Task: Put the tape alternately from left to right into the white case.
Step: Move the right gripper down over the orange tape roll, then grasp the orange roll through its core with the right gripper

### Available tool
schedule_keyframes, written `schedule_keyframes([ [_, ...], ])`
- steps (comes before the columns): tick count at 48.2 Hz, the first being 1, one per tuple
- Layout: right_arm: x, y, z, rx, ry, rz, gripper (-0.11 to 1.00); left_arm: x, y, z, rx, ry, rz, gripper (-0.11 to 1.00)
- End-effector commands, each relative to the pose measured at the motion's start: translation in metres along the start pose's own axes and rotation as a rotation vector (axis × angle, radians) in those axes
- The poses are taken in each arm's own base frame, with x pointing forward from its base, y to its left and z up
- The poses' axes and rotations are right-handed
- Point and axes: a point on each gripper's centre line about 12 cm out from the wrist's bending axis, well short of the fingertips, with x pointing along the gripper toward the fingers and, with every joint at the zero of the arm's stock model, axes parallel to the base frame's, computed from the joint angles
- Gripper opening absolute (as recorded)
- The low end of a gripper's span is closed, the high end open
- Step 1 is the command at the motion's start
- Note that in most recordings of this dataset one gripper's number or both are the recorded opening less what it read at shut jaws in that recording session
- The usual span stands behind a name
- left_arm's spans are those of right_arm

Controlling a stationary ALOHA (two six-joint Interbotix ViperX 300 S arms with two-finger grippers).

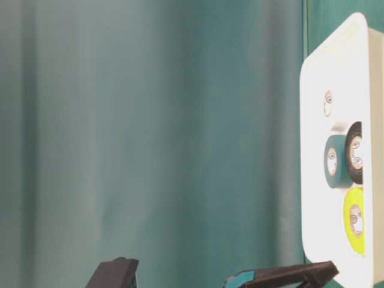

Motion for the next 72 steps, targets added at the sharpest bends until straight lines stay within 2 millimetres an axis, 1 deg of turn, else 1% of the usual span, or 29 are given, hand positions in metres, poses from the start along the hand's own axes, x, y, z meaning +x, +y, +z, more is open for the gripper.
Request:
schedule_keyframes([
  [1, 0.006, 0.005, 0.009, -0.005, -0.001, 0.004, 0.78, -0.005, -0.001, 0.009, -0.001, -0.035, -0.001, 0.91],
  [13, 0.028, 0.008, 0.003, -0.002, 0.097, -0.022, 0.78, -0.004, -0.001, 0.009, -0.001, -0.032, -0.001, 0.91],
  [23, 0.040, 0.011, 0.000, -0.010, 0.144, -0.034, 0.78, -0.004, -0.001, 0.009, -0.001, -0.032, -0.001, 0.91],
  [45, 0.042, 0.010, -0.001, -0.012, 0.160, -0.044, 0.78, -0.004, -0.001, 0.009, -0.001, -0.032, -0.001, 0.91],
  [49, 0.042, 0.010, -0.001, -0.013, 0.160, -0.044, 0.76, -0.004, -0.001, 0.008, -0.001, -0.032, -0.001, 0.91],
  [52, 0.042, 0.010, -0.001, -0.013, 0.159, -0.043, 0.66, -0.004, -0.001, 0.008, -0.001, -0.031, -0.001, 0.91],
  [56, 0.042, 0.010, -0.001, -0.013, 0.160, -0.044, 0.43, -0.004, -0.001, 0.008, -0.001, -0.032, -0.001, 0.91],
  [59, 0.042, 0.010, 0.000, -0.013, 0.156, -0.042, 0.24, -0.004, -0.001, 0.008, -0.001, -0.031, -0.001, 0.91],
  [63, 0.041, 0.010, 0.001, -0.012, 0.153, -0.042, 0.07, -0.004, -0.001, 0.007, -0.001, -0.029, -0.001, 0.91],
  [65, 0.040, 0.011, 0.002, -0.012, 0.150, -0.041, 0.02, -0.004, -0.001, 0.007, -0.001, -0.029, -0.001, 0.91],
  [72, 0.039, 0.011, 0.003, -0.013, 0.147, -0.041, 0.01, -0.004, -0.001, 0.007, -0.001, -0.029, -0.001, 0.91],
])
